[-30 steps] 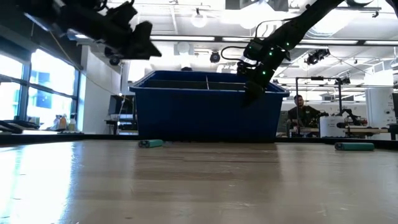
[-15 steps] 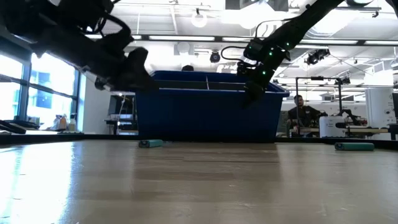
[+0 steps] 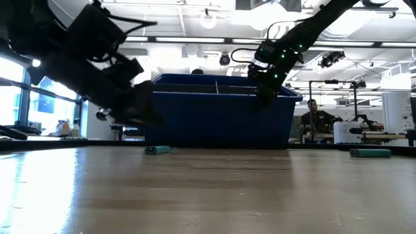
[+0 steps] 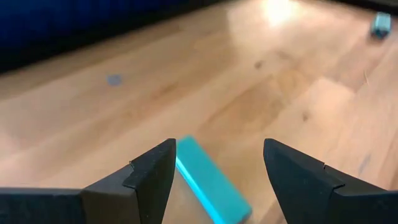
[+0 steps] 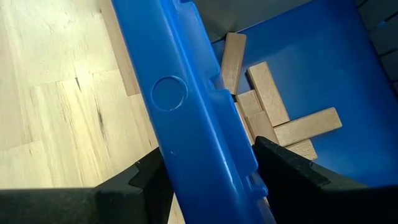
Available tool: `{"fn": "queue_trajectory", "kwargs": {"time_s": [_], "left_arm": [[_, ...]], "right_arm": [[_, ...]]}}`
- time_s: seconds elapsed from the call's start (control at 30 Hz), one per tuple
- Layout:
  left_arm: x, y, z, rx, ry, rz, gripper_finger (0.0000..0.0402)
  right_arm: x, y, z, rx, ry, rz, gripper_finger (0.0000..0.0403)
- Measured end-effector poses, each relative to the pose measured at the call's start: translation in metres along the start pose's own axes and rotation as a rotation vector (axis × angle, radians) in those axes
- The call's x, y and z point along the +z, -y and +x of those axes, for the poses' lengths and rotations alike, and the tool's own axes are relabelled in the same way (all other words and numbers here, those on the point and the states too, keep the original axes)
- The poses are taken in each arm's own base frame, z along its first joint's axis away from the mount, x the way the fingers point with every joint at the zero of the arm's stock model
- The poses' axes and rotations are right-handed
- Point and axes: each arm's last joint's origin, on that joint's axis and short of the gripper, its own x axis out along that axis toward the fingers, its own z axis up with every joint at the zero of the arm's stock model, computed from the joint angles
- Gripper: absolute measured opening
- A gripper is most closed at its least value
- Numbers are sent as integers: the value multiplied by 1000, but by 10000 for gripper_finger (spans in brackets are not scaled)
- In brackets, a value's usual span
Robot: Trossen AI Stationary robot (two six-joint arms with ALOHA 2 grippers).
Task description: Sort blocks
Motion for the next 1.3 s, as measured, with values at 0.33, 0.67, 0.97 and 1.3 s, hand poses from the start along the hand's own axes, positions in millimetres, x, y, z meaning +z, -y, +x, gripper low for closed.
{"fn": "queue_trajectory", "kwargs": {"time_s": [0.33,0.67,0.97,1.3], "left_arm": [[-8,3,3,-42,-55,-78,221],[-26,-4,19,44,-89,-157,221],[-33,-1,41,29,-118,-176,221],[-32,-6,47,-43,-171,97,190]], "right_arm": [[0,0,0,0,0,0,194],[0,0,0,0,0,0,194],[0,0,0,0,0,0,194],[0,0,0,0,0,0,194]]}}
